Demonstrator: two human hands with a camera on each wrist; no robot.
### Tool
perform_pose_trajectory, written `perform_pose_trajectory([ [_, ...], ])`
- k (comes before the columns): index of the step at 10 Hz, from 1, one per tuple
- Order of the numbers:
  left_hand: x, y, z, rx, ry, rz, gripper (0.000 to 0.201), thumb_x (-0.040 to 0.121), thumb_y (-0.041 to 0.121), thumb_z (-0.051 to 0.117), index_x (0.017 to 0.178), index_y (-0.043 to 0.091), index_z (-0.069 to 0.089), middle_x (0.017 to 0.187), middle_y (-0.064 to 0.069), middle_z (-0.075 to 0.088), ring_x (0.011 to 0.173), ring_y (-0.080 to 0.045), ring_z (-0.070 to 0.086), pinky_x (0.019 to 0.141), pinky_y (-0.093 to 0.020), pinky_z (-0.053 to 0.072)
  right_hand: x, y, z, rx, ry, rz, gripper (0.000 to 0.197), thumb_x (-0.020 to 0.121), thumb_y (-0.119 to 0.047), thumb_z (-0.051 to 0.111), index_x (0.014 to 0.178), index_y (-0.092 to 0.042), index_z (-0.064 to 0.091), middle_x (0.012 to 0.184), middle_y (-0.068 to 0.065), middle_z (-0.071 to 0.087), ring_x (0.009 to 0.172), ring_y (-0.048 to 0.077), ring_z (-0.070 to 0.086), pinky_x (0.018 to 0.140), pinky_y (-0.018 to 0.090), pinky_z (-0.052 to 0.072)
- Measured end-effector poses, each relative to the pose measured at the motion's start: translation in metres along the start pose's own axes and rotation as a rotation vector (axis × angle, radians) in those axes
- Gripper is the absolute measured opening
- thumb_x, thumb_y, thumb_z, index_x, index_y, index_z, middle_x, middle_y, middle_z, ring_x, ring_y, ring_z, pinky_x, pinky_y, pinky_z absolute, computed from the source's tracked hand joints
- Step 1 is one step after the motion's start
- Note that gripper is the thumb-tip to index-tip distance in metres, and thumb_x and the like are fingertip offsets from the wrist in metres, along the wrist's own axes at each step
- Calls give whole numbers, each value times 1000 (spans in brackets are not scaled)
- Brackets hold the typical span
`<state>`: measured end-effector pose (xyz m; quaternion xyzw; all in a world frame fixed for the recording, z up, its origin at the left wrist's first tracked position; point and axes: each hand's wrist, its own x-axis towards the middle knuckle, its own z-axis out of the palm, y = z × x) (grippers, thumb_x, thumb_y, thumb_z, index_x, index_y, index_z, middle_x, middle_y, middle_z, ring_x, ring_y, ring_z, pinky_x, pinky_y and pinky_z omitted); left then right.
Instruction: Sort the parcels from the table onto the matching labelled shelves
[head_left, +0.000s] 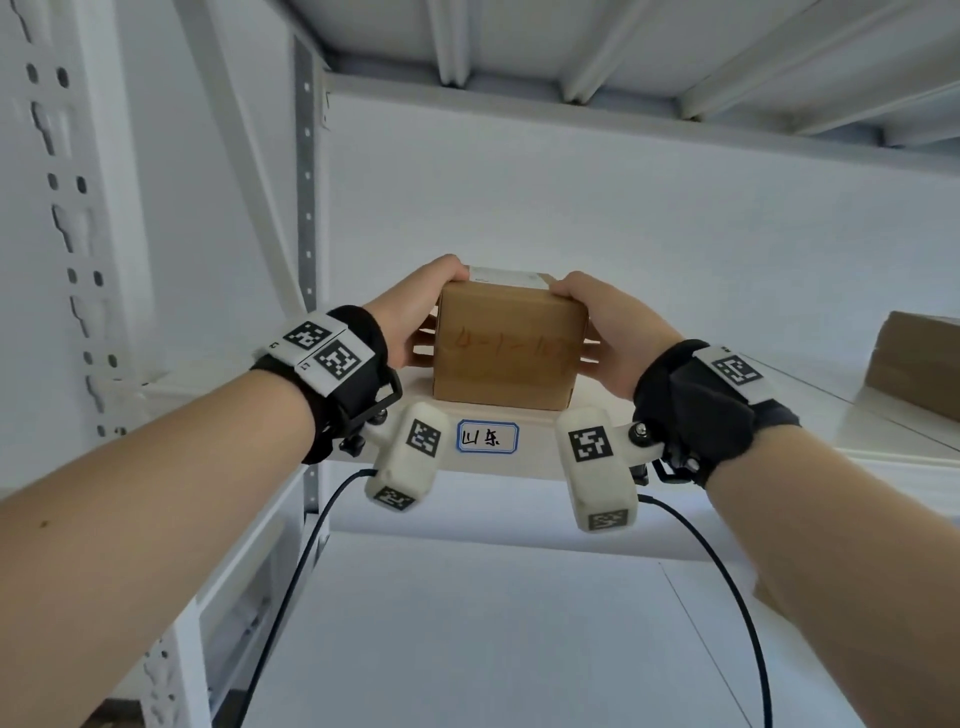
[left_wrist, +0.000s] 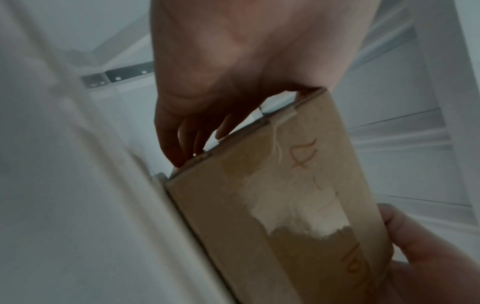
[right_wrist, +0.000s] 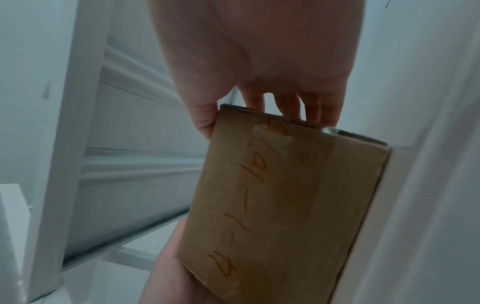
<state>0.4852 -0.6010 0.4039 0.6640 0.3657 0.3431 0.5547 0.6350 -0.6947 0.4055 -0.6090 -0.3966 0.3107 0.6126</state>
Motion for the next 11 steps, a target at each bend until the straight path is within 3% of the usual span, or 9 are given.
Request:
perform_pose_trajectory([
  [2, 6, 1, 0, -13, 20, -27, 28, 87, 41, 44, 68, 21, 40, 65, 1, 43, 60, -16, 49, 63, -27, 43, 3, 1, 5, -21, 29, 20, 18, 85, -34, 61, 94, -19, 60, 80, -1, 52, 72, 17, 53, 67, 27, 48],
  [5, 10, 1, -2, -12, 19, -39, 27, 87, 40, 44, 69, 21, 41, 67, 2, 44, 63, -16, 48, 64, -28, 42, 4, 0, 7, -19, 47, 35, 16, 85, -35, 62, 90, -20, 59, 83, -2, 52, 78, 17, 54, 77, 30, 48],
  [6, 10, 1, -3, -8, 1, -41, 26, 87, 40, 45, 69, 21, 41, 66, 1, 44, 62, -17, 48, 65, -28, 42, 3, 0, 8, -14, 54, 36, 22, 85, -35, 61, 101, -19, 60, 85, -2, 52, 79, 17, 54, 77, 30, 48],
  [7, 10, 2, -7, -5, -13, -44, 25, 85, 39, 46, 69, 22, 41, 67, 1, 44, 63, -17, 49, 72, -30, 44, 1, 0, 11, -20, 77, 36, 26, 85, -36, 61, 105, -19, 58, 87, -1, 52, 79, 17, 53, 73, 29, 47],
  [8, 11, 1, -12, 17, -34, -50, 23, 71, 46, 52, 70, 24, 44, 83, -2, 45, 81, -21, 49, 87, -35, 45, -3, -1, 14, -21, 103, 46, 25, 85, -38, 60, 101, -19, 56, 88, -1, 53, 82, 19, 55, 76, 31, 49],
  [9, 12, 0, -18, 65, -39, -35, 30, 62, 49, 52, 78, 25, 50, 101, -5, 42, 92, -22, 45, 88, -34, 42, -6, -1, 14, -54, 129, 25, 38, 86, -46, 59, 113, -19, 57, 109, 1, 59, 102, 22, 59, 93, 36, 51],
  [10, 6, 3, -19, 91, 14, -5, 47, 72, 52, 49, 109, 22, 51, 106, -5, 44, 97, -21, 46, 86, -35, 37, -13, -4, 12, -162, 175, -13, 43, 90, -48, 52, 121, -18, 53, 132, 6, 56, 120, 27, 55, 103, 42, 46],
  [11, -9, 11, -18, 126, 123, 66, 58, 92, 45, 41, 140, 14, 41, 135, -10, 46, 123, -24, 44, 100, -38, 34, -31, -13, 4, -272, 208, -59, 47, 98, -37, 42, 137, -11, 49, 144, 16, 49, 132, 33, 47, 109, 45, 39],
])
